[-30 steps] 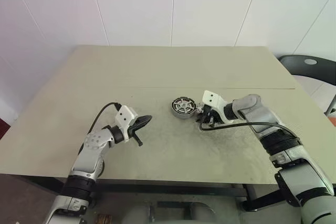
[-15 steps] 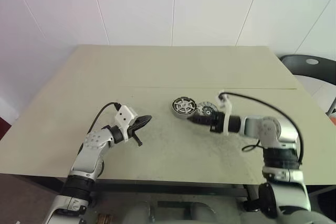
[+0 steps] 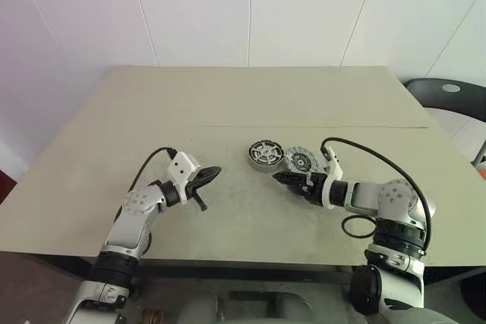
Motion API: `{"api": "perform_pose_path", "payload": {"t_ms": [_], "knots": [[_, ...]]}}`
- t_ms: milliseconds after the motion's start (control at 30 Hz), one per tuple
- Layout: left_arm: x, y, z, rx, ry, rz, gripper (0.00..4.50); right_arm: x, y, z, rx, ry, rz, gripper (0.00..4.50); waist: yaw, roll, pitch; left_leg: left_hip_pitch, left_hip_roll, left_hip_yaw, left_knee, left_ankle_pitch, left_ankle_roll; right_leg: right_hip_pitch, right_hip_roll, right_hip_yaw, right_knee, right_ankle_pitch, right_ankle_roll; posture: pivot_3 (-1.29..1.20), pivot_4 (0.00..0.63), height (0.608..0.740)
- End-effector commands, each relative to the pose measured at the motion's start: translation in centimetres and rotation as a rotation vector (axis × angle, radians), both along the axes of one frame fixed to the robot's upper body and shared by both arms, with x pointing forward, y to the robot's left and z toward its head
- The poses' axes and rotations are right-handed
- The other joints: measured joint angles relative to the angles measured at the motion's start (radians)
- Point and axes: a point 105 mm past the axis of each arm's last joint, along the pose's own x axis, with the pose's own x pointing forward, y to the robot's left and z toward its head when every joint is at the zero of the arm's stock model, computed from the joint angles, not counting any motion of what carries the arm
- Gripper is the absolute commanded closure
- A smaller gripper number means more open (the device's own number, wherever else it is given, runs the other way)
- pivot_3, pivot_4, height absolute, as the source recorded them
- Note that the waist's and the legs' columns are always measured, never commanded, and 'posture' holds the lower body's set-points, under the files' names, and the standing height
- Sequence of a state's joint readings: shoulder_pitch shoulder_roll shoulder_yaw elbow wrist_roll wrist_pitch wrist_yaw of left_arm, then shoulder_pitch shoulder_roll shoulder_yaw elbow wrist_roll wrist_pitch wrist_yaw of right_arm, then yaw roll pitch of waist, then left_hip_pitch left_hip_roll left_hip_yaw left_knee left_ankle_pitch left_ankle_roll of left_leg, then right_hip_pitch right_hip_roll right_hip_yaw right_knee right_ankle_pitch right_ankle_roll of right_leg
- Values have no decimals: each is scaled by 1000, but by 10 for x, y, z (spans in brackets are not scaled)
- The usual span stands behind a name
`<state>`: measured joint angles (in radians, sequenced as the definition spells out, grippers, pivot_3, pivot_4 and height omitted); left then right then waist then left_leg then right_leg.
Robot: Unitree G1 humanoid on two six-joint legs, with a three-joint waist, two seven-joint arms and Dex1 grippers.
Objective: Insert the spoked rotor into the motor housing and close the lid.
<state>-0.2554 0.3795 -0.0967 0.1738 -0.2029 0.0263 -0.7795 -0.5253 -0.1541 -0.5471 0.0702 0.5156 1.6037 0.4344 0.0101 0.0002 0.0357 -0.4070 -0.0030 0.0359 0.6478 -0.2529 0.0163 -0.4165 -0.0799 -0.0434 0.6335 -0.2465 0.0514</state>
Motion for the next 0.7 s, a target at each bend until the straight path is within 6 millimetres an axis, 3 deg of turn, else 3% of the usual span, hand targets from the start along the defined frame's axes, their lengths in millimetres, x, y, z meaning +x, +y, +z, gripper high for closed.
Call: {"api": "perform_pose_path", "payload": {"t_ms": [33,167,400,700], "knots": [[4,-2,13,0,-59,-5,4500,7,-7,-7,-22,31,-82,58,-1,0,0,2,0,0,0,0,0,2,1,0,0,0,0,0,0,740],[4,-2,13,-1,-61,-5,4500,18,-16,-9,-20,48,-185,58,-3,1,1,14,0,0,1,0,0,14,1,-1,-1,-2,-2,0,0,740],[4,-2,13,-1,-63,-4,4500,37,-48,-20,-30,93,-415,58,2,1,0,17,0,0,1,-2,-4,15,-2,-1,-4,-3,2,0,0,740],[4,-4,13,0,-64,-9,4500,61,-58,4,25,-42,-566,58,3,1,0,12,0,0,1,-2,-2,14,-3,-1,-6,-1,0,0,0,740]]}}
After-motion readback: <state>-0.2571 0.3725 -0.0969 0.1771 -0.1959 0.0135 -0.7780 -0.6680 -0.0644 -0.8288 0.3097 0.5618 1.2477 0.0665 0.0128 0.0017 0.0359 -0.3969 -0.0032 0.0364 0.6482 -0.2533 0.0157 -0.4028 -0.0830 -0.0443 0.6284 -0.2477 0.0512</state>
